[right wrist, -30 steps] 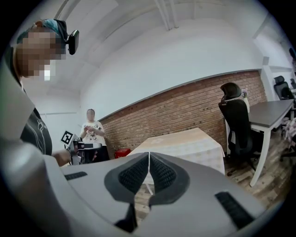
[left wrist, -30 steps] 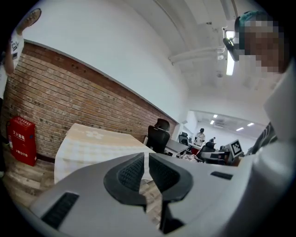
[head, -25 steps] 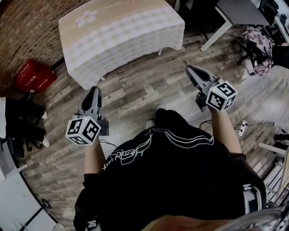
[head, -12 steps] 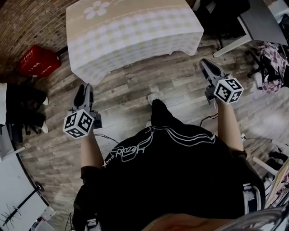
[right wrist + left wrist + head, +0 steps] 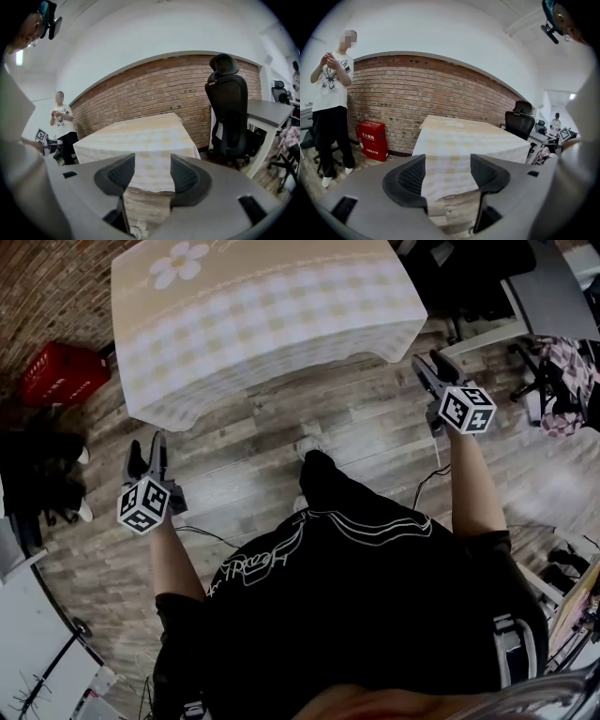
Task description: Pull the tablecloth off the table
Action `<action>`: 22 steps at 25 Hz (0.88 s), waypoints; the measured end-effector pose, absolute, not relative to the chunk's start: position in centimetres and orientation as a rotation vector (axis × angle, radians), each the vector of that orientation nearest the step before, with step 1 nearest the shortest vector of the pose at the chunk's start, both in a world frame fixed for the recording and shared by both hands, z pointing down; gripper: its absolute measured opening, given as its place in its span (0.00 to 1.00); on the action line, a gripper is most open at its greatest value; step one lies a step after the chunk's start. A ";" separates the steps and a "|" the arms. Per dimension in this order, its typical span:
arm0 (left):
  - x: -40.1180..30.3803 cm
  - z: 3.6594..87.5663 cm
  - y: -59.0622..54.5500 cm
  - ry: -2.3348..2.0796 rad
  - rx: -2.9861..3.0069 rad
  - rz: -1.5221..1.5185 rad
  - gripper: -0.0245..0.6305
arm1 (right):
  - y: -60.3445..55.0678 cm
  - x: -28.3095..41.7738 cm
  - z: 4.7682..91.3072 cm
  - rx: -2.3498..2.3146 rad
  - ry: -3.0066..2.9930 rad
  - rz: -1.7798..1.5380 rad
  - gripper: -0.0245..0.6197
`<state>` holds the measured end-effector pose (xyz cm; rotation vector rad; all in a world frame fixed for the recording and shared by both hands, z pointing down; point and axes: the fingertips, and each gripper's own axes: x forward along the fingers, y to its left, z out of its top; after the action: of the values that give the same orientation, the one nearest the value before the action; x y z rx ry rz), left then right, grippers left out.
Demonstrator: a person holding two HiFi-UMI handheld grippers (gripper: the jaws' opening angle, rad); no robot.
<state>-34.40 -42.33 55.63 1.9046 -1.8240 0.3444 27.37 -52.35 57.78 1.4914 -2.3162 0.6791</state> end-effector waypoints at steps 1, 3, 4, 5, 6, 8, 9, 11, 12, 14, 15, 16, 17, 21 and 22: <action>-34.9 56.6 -42.4 -1.838 1.880 0.360 0.47 | -52.9 28.1 58.8 1.495 -2.294 0.670 0.35; -37.3 58.7 -43.0 -1.855 1.827 0.390 0.48 | -54.5 28.1 60.7 1.489 -2.245 0.651 0.36; -38.6 59.7 -43.3 -1.857 1.800 0.404 0.49 | -55.2 27.8 61.7 1.487 -2.221 0.644 0.37; -39.7 60.8 -43.7 -1.855 1.775 0.419 0.49 | -56.0 27.8 62.6 1.487 -2.198 0.641 0.37; -40.4 61.9 -44.1 -1.854 1.752 0.437 0.49 | -56.7 28.0 63.6 1.488 -2.175 0.642 0.38; -41.1 63.7 -44.8 -1.855 1.717 0.468 0.49 | -58.1 28.8 65.5 1.485 -2.128 0.649 0.38; -41.4 64.4 -45.0 -1.858 1.703 0.476 0.49 | -58.6 29.3 66.5 1.483 -2.105 0.656 0.38; -41.8 65.7 -45.5 -1.865 1.679 0.495 0.49 | -59.6 30.2 68.1 1.487 -2.067 0.669 0.38; -42.1 66.3 -45.8 -1.869 1.669 0.508 0.49 | -60.1 30.5 68.7 1.493 -2.052 0.670 0.39; -42.6 67.4 -46.4 -1.879 1.648 0.533 0.49 | -61.2 31.1 69.6 1.503 -2.027 0.667 0.39; -43.0 67.9 -46.7 -1.888 1.636 0.543 0.49 | -61.7 31.3 70.1 1.506 -2.018 0.669 0.39; -43.3 68.3 -47.0 -1.896 1.625 0.550 0.49 | -62.2 31.4 70.4 1.507 -2.012 0.673 0.39; -43.6 68.7 -47.2 -1.899 1.615 0.551 0.49 | -62.6 31.3 70.8 1.507 -2.008 0.677 0.39; -44.0 70.0 -48.5 -1.892 1.609 0.571 0.49 | -63.9 31.1 71.9 1.504 -1.995 0.675 0.39; -44.1 70.2 -48.7 -1.897 1.608 0.576 0.49 | -64.1 31.1 72.1 1.508 -1.993 0.672 0.39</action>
<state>-44.14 -48.73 70.18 1.6083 -1.8966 0.5761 31.07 -64.12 72.06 1.5079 -1.9933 0.6720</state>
